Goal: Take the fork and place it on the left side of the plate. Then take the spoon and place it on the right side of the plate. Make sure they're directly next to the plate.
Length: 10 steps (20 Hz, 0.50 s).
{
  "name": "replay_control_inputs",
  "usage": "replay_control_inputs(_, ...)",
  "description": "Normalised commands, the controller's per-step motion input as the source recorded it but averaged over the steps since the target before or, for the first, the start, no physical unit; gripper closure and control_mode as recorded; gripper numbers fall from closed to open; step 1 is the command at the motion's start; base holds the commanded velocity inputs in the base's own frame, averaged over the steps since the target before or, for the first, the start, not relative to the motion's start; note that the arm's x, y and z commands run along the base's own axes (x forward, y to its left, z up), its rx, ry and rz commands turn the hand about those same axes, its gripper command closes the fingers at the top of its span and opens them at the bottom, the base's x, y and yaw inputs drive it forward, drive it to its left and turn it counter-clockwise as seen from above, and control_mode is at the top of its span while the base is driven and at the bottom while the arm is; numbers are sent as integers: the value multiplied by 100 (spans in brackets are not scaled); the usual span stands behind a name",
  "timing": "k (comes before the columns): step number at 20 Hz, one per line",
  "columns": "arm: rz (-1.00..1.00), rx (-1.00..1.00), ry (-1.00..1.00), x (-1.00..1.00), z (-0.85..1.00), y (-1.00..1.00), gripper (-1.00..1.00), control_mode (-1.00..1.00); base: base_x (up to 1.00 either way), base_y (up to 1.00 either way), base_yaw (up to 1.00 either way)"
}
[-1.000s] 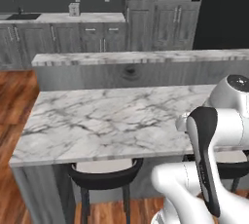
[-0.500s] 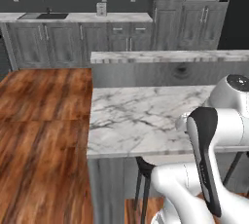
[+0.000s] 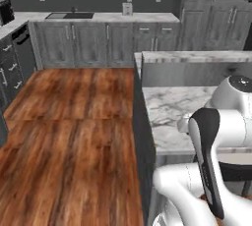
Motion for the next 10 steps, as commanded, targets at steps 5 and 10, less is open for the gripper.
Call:
replay_control_inputs(5, 0, 0, 0, 0, 0, 0, -100, 100, 40, 100, 6)
replay_control_inputs(10, 0, 0, 0, 0, 0, 0, -100, 100, 78, 100, 3)
